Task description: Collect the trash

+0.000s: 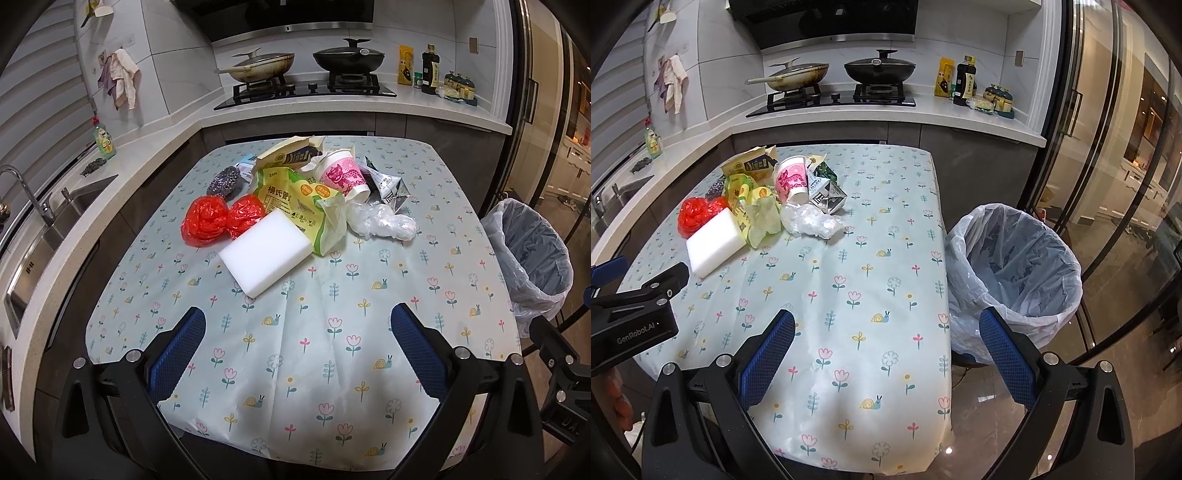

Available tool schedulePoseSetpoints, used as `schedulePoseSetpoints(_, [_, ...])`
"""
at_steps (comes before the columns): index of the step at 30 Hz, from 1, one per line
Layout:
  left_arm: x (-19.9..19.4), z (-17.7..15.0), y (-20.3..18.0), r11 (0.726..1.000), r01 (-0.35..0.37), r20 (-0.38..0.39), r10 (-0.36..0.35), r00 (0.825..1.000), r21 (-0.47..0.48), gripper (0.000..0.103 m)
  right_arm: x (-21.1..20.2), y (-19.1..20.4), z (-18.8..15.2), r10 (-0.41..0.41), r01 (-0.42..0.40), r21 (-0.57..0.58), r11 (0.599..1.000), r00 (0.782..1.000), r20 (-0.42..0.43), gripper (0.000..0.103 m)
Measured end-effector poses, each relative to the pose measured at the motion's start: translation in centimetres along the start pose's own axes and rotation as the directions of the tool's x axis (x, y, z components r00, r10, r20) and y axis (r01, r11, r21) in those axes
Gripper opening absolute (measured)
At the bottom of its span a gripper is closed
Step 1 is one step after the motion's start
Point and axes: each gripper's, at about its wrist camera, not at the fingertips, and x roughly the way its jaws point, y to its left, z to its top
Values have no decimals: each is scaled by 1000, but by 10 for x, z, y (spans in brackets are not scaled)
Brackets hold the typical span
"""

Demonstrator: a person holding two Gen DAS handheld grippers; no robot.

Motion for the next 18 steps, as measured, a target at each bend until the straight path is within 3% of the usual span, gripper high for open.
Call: schedulePoseSetpoints(18, [1, 0, 1, 1000, -4, -5, 4, 1000, -3, 96, 1, 2, -2, 1, -1, -2, 1000, 1000, -4, 96])
